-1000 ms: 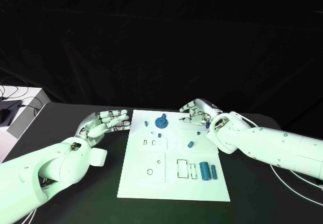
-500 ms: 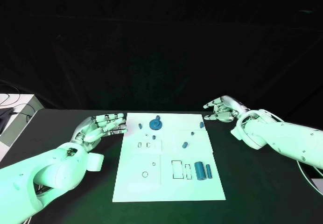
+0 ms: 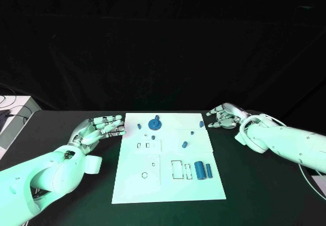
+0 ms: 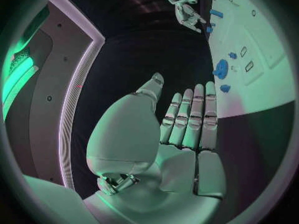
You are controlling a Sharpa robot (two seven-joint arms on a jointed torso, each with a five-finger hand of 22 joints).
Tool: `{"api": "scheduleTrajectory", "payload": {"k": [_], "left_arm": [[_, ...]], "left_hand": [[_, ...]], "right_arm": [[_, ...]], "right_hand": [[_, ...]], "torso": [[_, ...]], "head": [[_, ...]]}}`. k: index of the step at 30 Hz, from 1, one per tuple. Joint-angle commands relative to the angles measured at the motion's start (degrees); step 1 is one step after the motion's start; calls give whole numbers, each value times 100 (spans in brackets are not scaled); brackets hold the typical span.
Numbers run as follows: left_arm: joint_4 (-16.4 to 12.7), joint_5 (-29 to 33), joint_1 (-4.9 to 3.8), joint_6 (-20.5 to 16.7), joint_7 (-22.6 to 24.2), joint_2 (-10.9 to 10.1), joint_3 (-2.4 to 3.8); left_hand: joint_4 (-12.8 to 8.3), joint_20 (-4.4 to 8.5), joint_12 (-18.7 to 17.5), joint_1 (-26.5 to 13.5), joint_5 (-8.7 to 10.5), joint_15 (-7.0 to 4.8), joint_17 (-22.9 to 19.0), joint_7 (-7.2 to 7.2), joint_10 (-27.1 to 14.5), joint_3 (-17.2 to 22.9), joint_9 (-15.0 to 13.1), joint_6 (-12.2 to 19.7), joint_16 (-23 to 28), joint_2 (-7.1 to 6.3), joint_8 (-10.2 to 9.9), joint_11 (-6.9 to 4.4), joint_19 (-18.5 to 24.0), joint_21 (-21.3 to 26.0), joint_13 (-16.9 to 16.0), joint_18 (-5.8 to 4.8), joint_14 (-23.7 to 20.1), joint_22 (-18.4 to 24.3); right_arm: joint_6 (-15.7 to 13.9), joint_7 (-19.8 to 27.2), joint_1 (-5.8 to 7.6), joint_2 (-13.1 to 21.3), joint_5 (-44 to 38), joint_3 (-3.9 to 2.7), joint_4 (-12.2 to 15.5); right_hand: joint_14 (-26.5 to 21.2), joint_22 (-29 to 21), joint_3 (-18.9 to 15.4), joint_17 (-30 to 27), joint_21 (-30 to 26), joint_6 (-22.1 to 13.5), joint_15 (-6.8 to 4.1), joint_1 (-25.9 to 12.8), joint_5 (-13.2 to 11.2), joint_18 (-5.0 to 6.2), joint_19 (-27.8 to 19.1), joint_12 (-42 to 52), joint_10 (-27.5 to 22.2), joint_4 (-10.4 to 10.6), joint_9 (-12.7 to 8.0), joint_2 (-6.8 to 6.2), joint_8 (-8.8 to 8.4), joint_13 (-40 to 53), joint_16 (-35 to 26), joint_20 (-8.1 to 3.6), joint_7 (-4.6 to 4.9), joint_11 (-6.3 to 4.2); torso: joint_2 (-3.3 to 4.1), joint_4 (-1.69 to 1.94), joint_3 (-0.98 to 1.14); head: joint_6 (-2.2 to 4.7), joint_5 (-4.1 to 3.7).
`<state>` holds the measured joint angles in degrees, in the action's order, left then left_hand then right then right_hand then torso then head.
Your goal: Assemble the parts on the task board
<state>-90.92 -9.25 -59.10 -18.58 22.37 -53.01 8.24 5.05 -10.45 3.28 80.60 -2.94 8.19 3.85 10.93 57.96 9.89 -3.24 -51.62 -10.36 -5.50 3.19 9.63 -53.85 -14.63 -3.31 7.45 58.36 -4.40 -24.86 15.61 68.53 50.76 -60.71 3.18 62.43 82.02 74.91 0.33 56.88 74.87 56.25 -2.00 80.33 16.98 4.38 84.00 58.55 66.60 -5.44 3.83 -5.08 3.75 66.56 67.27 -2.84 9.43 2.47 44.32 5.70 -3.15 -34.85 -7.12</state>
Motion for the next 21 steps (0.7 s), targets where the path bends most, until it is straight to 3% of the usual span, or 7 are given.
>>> {"api": "scheduleTrajectory", "payload": {"k": [1,7,14,21], "left_arm": [[-9,0,8,109,61,1,6],[-15,0,20,126,53,-8,7],[-9,-6,24,119,29,-8,9],[-1,-8,24,121,5,-10,11]], "left_hand": [[-24,20,15,-10,-5,16,-6,21,14,-20,-6,31,16,55,10,21,10,-32,-6,-74,4,0],[-25,19,15,-9,-5,16,-6,20,10,-21,-6,34,17,55,10,22,13,-31,-6,-75,2,2],[-26,16,15,-7,-6,18,-7,25,1,-21,-5,50,20,53,9,25,16,-29,-6,-75,-5,3],[-27,15,15,-5,-6,20,-7,23,-5,-18,-5,59,21,52,9,25,21,-26,-6,-76,-8,4]], "right_arm": [[212,55,-36,-49,-237,-2,-64],[76,-31,-104,-180,-193,-3,-178],[-77,-134,-122,-253,-32,-4,-195],[-105,-215,-124,-300,50,-4,-214]], "right_hand": [[38,1118,5,15,27,-35,14,43,4,-78,441,32,16,29,-4,-24,-9,8,2,1,-2,24],[53,1129,-3,71,81,54,3,-12,106,-70,449,110,77,39,-2,45,-3,64,39,8,-22,7],[60,1138,52,104,125,222,-16,-118,154,-74,456,185,151,31,-5,176,-5,130,68,-1,-58,-23],[70,1148,107,133,175,286,-27,-214,181,-85,461,230,211,10,-4,232,0,187,102,-14,-79,-38]], "torso": [[17,8,18],[40,15,34],[27,14,20],[25,10,20]], "head": [[-36,37],[-50,19],[-93,23],[-108,28]]}}
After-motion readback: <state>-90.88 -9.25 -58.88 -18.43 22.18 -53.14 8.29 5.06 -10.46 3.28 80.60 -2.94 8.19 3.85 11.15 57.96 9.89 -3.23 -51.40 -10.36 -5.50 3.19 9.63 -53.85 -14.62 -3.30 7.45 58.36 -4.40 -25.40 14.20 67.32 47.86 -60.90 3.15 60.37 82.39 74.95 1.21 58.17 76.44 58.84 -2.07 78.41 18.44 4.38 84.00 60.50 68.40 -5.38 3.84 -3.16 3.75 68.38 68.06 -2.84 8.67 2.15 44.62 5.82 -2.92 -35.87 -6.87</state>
